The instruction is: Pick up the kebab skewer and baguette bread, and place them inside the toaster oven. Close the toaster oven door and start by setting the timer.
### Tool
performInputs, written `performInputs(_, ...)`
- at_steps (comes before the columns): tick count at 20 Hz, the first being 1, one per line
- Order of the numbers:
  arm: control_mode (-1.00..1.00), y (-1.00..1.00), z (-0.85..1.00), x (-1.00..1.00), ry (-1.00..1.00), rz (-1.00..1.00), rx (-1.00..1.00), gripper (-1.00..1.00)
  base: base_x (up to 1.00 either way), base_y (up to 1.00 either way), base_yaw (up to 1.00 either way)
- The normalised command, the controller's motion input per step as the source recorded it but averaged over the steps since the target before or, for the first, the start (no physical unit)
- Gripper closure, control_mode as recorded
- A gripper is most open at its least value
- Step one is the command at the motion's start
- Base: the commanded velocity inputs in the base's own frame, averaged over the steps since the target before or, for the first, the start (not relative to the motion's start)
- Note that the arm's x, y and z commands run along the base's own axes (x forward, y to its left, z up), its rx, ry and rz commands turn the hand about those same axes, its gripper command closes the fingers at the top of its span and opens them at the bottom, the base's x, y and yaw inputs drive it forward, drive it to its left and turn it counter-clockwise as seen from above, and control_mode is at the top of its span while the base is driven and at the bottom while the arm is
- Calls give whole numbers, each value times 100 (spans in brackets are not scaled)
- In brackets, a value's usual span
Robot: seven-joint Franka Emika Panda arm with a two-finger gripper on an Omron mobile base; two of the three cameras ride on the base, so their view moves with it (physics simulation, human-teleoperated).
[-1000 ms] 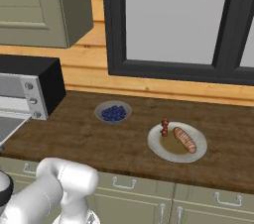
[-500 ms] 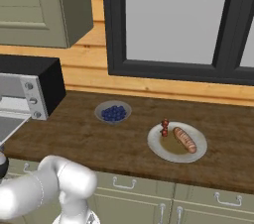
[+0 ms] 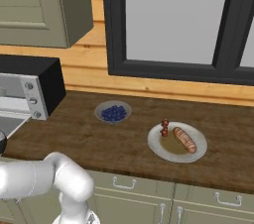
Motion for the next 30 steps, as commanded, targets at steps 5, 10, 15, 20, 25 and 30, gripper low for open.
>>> performInputs(5,-100,41,-34,36,0,0,-7,-100,0,0,0)
performInputs(10,-100,40,-38,35,0,0,-8,-100,0,0,0)
performInputs(15,-100,27,-27,43,0,0,-5,-100,0,0,0)
performInputs(20,-100,16,-26,47,2,0,-2,-100,0,0,0)
performInputs(25,-100,21,-25,49,2,0,-2,-100,0,0,0)
performInputs(30,-100,25,-24,43,0,0,-2,-100,0,0,0)
